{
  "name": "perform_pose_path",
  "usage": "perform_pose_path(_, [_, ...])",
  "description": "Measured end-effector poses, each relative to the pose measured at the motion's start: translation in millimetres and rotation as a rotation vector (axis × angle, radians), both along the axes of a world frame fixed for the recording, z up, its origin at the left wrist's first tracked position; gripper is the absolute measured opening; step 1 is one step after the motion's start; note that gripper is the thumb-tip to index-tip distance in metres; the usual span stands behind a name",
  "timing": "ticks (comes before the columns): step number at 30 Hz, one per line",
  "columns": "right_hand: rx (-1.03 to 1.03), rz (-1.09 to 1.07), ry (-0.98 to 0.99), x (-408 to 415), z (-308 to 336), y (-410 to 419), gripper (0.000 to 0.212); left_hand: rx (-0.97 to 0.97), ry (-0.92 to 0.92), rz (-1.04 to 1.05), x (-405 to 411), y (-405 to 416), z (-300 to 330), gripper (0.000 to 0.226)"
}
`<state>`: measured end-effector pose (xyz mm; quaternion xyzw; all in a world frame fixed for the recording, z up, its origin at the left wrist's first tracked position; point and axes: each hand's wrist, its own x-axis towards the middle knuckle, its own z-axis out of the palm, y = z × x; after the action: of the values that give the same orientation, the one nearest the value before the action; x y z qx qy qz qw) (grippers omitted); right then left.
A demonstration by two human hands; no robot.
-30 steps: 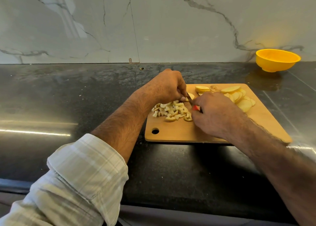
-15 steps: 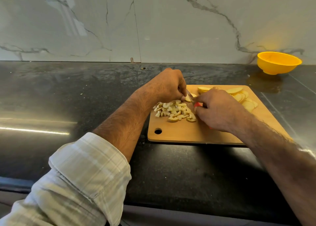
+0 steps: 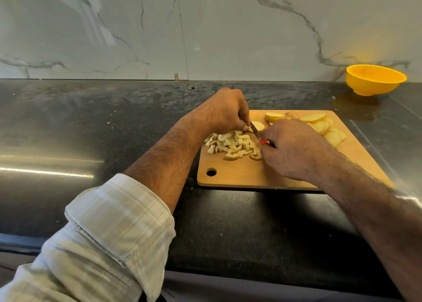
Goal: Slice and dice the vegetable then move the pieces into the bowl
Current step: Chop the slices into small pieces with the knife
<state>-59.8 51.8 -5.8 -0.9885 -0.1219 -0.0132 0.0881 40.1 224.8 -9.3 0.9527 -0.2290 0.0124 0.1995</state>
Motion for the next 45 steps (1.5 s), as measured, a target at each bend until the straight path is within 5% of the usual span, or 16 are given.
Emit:
perform_pose_path(13, [0.149, 0.002, -0.005, 10, -1, -5, 0.029, -0.038, 0.022, 0.004, -4, 3, 4, 0.010])
perform_pose_path(17, [0.263, -0.069, -0.088, 2, 12, -29, 0.034, -0.017, 0.044, -0.026, -6, 1, 1, 0.033])
perform_pose_path(22, [0.227, -0.086, 0.041, -3, 22, -41, 0.037, 0.025, 0.089, -0.082, -8, -9, 0, 0.052])
perform_pose_path(36, [-0.047, -0.024, 0.092, -2, 12, -31, 0.036, 0.055, -0.016, -0.074, -7, -8, 6, 0.029])
perform_pose_path(45, [-0.012, -0.043, 0.031, 3, 11, -35, 0.040, 0.079, -0.037, -0.064, -9, -12, 3, 0.030])
